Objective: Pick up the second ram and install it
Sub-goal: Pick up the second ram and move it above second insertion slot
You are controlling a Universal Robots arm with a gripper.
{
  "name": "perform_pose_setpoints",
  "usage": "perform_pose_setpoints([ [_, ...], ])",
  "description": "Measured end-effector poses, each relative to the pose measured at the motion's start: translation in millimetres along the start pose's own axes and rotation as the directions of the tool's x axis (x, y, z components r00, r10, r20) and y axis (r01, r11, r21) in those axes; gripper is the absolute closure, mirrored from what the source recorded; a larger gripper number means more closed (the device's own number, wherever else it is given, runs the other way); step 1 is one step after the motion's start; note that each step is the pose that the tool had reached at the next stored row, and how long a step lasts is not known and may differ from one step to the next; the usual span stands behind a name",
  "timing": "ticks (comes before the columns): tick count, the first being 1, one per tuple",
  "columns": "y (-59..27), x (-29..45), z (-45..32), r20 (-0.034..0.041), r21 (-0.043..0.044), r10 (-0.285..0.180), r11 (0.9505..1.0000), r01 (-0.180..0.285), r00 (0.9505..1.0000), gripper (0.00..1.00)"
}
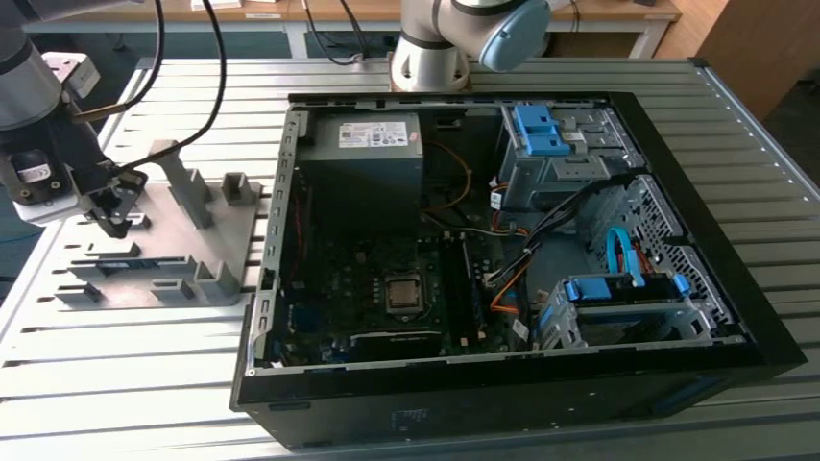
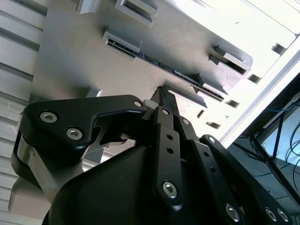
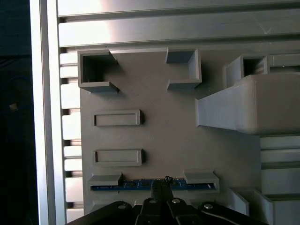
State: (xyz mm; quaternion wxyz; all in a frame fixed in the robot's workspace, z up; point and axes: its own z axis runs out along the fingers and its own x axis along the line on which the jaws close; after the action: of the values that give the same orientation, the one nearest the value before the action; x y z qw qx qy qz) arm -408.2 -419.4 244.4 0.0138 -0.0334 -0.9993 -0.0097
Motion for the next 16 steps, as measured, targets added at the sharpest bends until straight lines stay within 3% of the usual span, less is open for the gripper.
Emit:
perform_pose_setpoints([
  [8,0.0,0.2,0.0,-0.0008,0.0011,-0.042,0.9991,0.042,0.9991,0.90],
  [16,-0.1,0.3,0.0,-0.0027,0.0035,-0.130,0.9915,0.130,0.9915,0.90],
])
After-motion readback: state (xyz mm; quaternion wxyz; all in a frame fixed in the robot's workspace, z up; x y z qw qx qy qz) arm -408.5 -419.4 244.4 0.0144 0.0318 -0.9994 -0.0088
